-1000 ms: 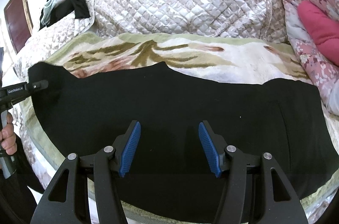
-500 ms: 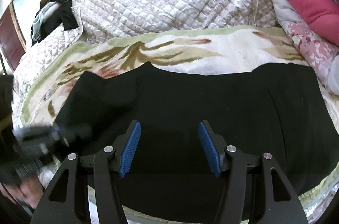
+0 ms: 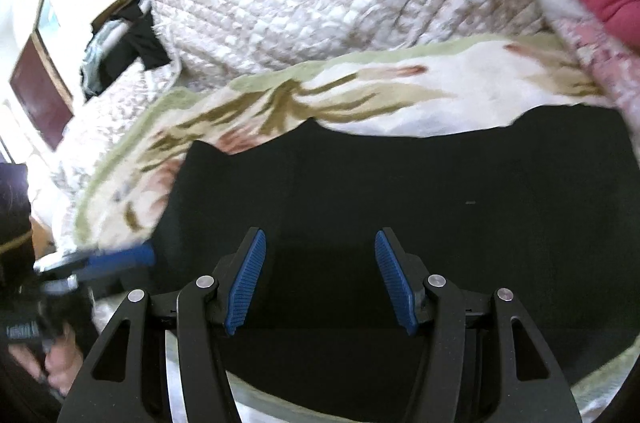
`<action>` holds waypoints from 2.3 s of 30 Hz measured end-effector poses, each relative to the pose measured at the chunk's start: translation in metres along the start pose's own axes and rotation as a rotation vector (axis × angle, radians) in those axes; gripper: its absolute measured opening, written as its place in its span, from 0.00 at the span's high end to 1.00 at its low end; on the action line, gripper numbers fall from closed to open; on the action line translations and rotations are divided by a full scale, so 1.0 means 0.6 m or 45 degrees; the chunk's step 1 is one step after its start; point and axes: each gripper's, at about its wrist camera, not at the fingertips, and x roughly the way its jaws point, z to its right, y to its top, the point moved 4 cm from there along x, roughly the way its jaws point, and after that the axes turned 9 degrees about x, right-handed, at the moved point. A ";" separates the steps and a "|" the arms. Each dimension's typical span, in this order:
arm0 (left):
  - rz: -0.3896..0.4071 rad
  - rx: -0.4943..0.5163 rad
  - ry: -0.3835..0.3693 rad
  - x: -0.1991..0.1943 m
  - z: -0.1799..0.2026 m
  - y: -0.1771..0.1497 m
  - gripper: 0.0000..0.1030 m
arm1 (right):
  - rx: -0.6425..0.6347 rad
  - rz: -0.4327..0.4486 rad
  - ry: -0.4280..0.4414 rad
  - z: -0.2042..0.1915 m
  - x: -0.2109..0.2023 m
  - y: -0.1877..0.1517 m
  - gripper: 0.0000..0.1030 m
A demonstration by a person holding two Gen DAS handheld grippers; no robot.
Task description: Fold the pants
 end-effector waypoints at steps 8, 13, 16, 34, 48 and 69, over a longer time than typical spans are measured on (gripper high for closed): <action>-0.004 -0.129 0.321 -0.004 -0.137 0.042 0.62 | 0.019 -0.228 0.091 -0.032 0.097 0.028 0.52; -0.016 -0.196 0.351 0.005 -0.174 0.017 0.62 | 0.104 -0.269 0.143 -0.031 0.128 0.040 0.52; -0.019 -0.198 0.346 0.010 -0.175 0.016 0.62 | 0.110 -0.284 0.185 -0.038 0.139 0.039 0.53; 0.000 -0.177 0.346 0.013 -0.170 0.018 0.62 | 0.276 -0.208 0.089 0.023 0.097 0.025 0.96; -0.102 -0.056 0.186 0.060 -0.114 0.001 0.62 | 0.031 -0.171 -0.043 -0.004 0.090 0.025 0.94; -0.138 -0.012 0.306 0.120 -0.145 0.047 0.59 | 0.008 -0.128 -0.098 0.005 0.102 0.052 0.89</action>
